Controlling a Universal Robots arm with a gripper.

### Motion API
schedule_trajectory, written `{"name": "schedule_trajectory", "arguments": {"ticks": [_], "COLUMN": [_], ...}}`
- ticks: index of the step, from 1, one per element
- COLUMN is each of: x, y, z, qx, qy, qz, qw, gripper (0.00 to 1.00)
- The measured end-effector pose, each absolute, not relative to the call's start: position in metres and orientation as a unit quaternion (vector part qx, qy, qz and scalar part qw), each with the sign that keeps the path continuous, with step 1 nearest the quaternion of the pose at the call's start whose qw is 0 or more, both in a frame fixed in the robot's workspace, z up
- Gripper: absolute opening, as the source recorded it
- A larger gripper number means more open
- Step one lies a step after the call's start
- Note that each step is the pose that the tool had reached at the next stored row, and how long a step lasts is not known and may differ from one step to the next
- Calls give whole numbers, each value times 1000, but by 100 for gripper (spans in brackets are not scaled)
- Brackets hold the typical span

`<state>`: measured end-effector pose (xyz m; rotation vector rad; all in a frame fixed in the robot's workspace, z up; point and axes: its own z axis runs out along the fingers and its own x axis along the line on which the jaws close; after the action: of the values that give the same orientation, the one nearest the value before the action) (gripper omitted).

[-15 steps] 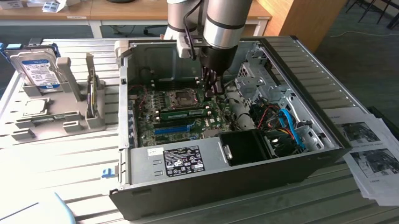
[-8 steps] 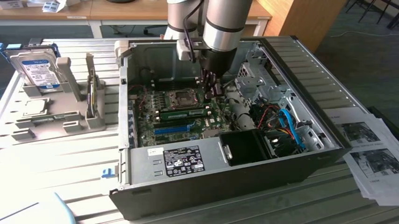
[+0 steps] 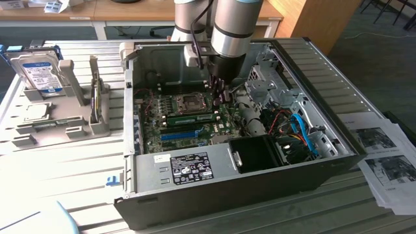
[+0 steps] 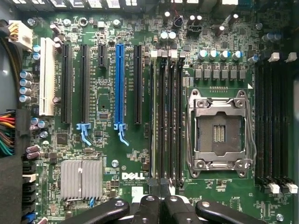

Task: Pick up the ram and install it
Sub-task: 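Press down the ram until it locks into place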

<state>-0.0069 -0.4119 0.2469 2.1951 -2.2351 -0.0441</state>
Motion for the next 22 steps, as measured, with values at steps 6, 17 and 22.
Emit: {"name": "schedule_trajectory", "arguments": {"ticks": [6,17,22], "x": [-7,-6,-5], "y": [-412,-412,-412], "z": [242,240,240], "qx": [701,701,701], "qy": [-713,-713,-713], "qz": [-14,-14,-14], "qw": [4,4,4], "gripper": [9,9,9]}}
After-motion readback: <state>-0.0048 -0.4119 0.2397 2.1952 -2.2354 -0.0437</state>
